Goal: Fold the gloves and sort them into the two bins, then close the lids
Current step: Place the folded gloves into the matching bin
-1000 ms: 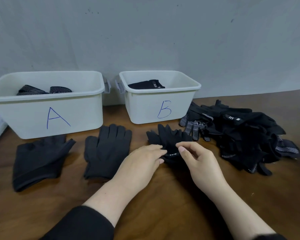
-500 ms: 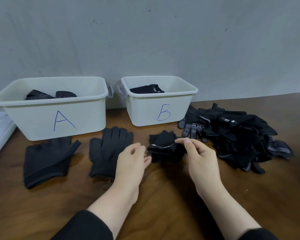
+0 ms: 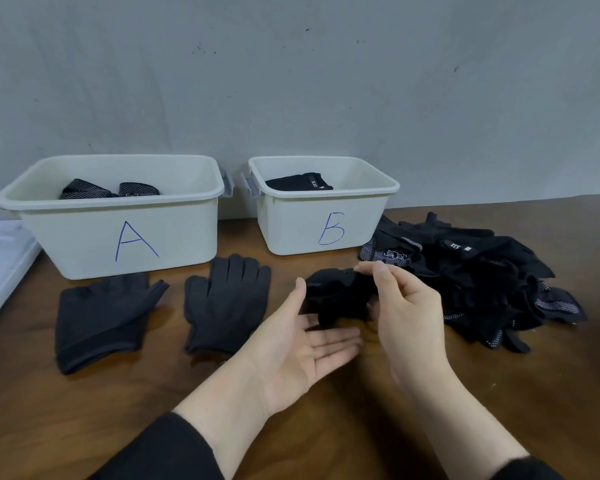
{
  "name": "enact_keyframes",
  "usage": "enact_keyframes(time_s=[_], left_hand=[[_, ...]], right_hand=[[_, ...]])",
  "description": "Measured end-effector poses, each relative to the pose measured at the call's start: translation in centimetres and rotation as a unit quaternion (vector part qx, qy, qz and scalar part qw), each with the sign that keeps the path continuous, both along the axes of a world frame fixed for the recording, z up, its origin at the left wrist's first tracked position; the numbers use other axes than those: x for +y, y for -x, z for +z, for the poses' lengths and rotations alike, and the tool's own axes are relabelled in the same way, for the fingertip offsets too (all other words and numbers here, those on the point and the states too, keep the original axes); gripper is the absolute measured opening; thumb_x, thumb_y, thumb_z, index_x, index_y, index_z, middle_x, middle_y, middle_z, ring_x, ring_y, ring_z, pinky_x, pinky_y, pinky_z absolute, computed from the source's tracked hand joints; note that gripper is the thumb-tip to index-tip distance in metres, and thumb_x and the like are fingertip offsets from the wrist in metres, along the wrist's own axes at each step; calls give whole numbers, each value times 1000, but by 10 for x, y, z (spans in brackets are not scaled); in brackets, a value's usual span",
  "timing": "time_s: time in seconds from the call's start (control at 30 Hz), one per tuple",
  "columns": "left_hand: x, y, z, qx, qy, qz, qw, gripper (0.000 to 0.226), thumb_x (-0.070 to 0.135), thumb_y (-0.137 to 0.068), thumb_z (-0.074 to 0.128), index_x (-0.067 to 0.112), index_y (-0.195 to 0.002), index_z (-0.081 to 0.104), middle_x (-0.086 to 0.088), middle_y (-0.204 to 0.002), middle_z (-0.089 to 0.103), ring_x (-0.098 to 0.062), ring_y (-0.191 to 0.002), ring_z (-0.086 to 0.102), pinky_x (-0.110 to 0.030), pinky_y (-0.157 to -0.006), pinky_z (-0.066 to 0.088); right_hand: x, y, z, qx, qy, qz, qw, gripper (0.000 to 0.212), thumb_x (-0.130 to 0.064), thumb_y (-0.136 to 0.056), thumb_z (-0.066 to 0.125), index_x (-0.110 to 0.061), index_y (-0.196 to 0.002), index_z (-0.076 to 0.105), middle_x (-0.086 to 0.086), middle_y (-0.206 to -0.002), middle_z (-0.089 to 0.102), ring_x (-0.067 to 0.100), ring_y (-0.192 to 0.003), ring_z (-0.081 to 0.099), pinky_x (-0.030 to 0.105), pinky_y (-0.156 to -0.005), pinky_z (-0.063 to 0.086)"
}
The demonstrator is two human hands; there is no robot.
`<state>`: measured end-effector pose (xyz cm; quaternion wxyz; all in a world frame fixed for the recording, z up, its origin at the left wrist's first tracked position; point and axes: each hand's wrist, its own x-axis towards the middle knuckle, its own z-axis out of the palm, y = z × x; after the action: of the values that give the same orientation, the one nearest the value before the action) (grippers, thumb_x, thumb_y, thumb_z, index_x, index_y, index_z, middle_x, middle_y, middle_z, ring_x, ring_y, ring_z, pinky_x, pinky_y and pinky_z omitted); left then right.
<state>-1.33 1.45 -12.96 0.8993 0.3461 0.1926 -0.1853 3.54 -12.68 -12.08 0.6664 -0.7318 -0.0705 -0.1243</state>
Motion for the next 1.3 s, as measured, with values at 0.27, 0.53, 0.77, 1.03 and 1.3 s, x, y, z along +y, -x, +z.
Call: enact_keyframes(time_s=[0.27, 0.53, 0.77, 1.03, 1.3], left_hand=[[20, -10, -2, -58, -103, 153, 981, 26, 11, -99, 59, 7, -124, 65, -17, -113, 73, -33, -103, 72, -50, -90, 58], [38, -9, 25, -176, -210, 154, 949, 37, 6, -98, 48, 24, -125, 66, -5, -117, 73, -25, -111, 68, -43, -91, 57], [54, -5, 43, -233, -293, 118, 920, 48, 5, -96, 45, 39, -125, 63, 3, -116, 73, -18, -107, 69, -37, -84, 57], [67, -18, 41, -248, -458, 150, 840, 45, 19, -100, 55, 47, -135, 45, 11, -106, 75, -10, -101, 70, -39, -93, 57], [89, -56, 46, -260, -656, 188, 682, 27, 29, -101, 52, 38, -125, 59, 19, -103, 64, 8, -92, 56, -14, -76, 47]], right_hand=[[1, 33, -30, -92, 174, 103, 975, 22, -21, -101, 56, -31, -105, 75, -23, -105, 70, 2, -106, 66, 16, -89, 51], [-5, 0, -1, 94, 53, 48, 993, 41, -50, -91, 66, -30, -128, 64, -11, -125, 68, 0, -112, 64, 33, -102, 51], [1, -11, 29, 377, -251, 350, 820, 64, -56, -91, 57, -12, -138, 62, 15, -138, 63, 34, -125, 62, 50, -99, 54], [6, -28, 68, 206, -41, 218, 953, 24, -4, -97, 60, -4, -118, 71, 15, -113, 75, 28, -104, 74, 42, -90, 60], [-15, -82, 167, 58, 172, 162, 970, 14, -8, -97, 62, -8, -109, 70, 12, -100, 78, 25, -88, 77, 32, -67, 62]])
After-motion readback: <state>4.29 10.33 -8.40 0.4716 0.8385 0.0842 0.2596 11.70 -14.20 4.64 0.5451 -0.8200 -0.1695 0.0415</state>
